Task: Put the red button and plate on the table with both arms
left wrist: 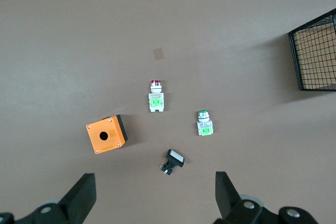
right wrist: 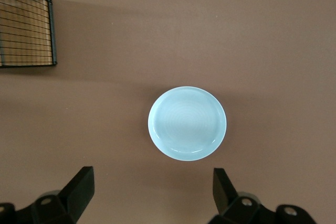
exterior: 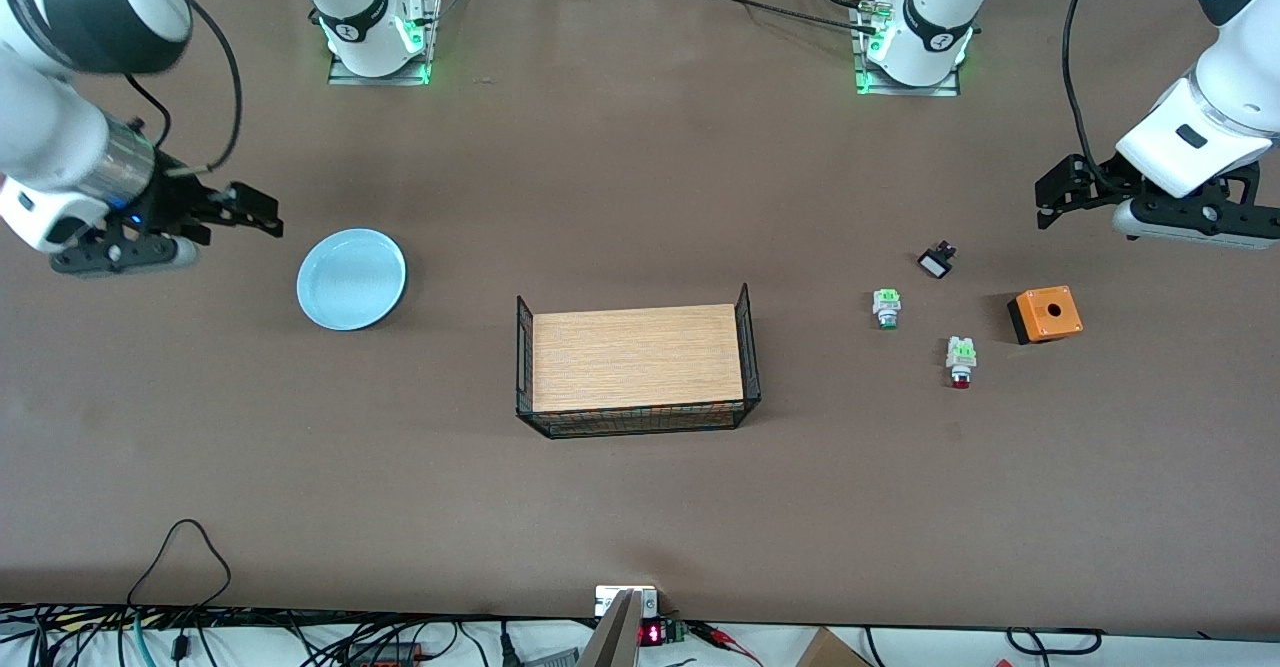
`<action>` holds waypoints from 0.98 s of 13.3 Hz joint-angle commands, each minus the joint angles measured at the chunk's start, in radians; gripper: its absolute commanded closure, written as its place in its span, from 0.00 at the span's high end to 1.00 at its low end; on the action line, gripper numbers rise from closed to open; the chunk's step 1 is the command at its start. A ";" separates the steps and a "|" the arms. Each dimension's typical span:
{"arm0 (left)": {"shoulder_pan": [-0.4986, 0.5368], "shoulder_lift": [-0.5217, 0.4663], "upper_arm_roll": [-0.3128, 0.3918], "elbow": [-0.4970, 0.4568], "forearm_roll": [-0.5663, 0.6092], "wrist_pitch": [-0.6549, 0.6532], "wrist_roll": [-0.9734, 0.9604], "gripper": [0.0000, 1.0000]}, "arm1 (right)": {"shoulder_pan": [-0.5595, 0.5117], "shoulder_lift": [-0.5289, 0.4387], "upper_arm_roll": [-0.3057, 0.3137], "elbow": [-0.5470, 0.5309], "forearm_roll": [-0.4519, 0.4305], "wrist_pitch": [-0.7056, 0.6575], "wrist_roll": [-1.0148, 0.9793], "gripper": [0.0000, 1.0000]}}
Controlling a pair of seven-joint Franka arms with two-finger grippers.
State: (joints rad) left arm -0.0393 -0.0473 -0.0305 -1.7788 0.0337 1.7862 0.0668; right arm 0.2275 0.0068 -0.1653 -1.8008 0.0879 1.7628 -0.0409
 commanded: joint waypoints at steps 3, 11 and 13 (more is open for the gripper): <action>-0.004 0.009 0.003 0.027 -0.003 -0.025 0.014 1.00 | 0.004 -0.096 0.018 -0.002 -0.051 -0.062 0.101 1.00; -0.004 0.009 0.003 0.027 -0.005 -0.024 0.014 1.00 | -0.072 -0.134 0.144 0.044 -0.051 -0.089 0.228 1.00; -0.004 0.009 0.003 0.027 -0.005 -0.024 0.014 1.00 | -0.170 -0.101 0.257 0.112 -0.053 -0.126 0.228 1.00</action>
State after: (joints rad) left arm -0.0393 -0.0472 -0.0305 -1.7787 0.0337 1.7851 0.0668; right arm 0.1438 -0.1236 -0.0045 -1.7668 0.0486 1.6860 0.1704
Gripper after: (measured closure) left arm 0.000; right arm 0.000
